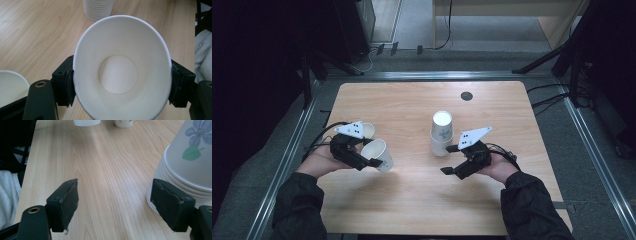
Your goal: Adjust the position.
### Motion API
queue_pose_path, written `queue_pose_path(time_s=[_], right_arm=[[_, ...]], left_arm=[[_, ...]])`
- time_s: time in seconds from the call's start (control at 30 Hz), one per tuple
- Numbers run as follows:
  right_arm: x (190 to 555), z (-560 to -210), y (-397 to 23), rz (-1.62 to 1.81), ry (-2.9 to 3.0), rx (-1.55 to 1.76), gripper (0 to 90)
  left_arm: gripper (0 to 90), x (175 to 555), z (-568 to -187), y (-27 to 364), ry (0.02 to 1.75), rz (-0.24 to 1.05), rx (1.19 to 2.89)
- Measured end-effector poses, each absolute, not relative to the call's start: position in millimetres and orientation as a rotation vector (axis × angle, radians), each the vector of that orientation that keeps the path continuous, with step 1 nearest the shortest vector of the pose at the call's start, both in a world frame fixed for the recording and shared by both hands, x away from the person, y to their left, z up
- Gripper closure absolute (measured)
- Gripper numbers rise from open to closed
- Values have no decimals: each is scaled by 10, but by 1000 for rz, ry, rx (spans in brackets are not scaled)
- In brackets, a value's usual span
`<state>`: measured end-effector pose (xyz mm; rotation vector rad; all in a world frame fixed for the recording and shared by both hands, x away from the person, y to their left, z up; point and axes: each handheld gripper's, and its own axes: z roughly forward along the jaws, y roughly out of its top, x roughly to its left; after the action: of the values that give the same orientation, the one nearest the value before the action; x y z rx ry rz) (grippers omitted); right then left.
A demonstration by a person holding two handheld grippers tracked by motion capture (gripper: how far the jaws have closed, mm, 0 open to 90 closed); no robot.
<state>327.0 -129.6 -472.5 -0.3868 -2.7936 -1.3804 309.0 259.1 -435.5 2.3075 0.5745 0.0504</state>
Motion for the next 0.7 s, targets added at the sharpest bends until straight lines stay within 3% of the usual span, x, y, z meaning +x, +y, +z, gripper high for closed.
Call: queue_pose_path(time_s=[0.7], right_arm=[[3301,-4762,-1235,-1335,-2802,-377,228]], left_arm=[[249,2993,-4663,2971,733,149,2434]])
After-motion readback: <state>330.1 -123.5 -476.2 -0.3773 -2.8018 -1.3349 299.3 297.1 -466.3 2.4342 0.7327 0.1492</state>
